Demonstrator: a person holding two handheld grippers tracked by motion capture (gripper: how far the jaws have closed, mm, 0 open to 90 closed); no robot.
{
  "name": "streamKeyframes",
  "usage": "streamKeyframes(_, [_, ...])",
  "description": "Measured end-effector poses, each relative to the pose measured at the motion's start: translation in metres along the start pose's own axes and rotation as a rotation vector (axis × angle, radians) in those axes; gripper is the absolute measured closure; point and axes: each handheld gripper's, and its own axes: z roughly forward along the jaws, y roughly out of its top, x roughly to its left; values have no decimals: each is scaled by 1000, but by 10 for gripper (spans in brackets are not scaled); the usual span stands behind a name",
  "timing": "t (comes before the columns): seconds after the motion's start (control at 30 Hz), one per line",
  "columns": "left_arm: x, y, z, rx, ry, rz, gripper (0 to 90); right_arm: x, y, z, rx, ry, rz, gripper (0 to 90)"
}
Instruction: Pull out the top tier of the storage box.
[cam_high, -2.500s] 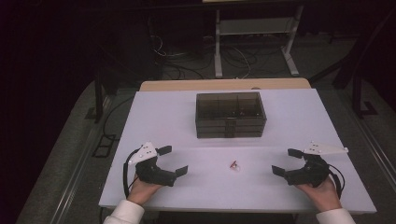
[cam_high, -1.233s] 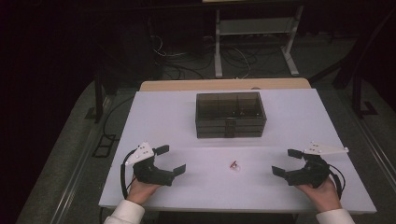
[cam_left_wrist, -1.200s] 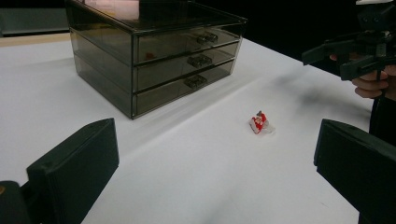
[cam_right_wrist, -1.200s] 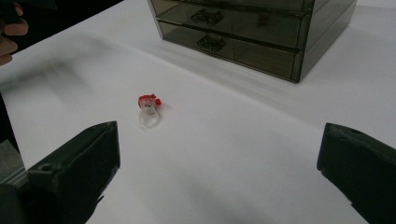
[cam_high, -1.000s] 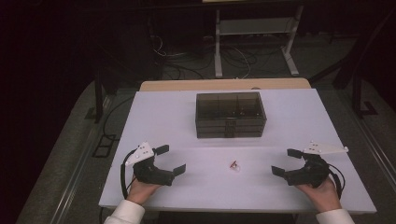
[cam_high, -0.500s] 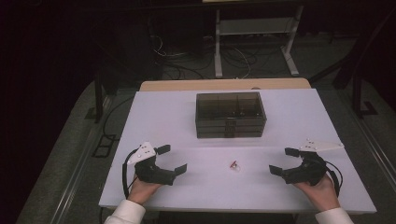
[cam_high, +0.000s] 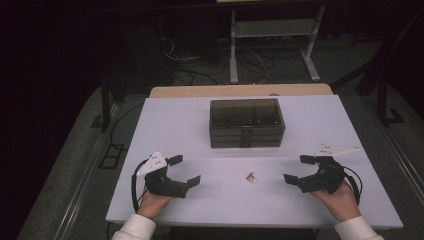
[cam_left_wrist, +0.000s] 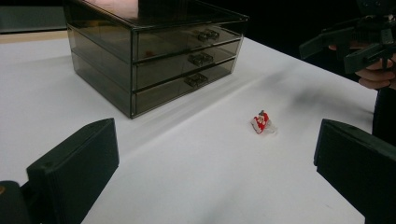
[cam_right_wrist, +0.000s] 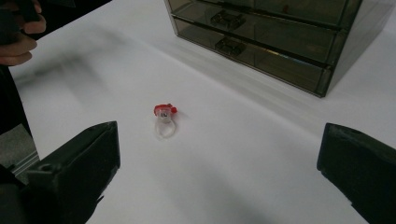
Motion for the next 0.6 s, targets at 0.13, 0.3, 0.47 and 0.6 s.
streamKeyframes(0.13, [0,0,1,2,-1,1,0,1,4,4,18,11,-8,0])
streamKeyframes(0.3, [0,0,2,-4,-1,6,0,3,9,7,33,20,-15,0])
streamKeyframes(0.47, [1,1,3,-7,-1,8,0,5,17,10,38,27,-23,0])
streamKeyframes(0.6, [1,1,5,-5,-1,5,0,5,21,11,41,28,-26,0])
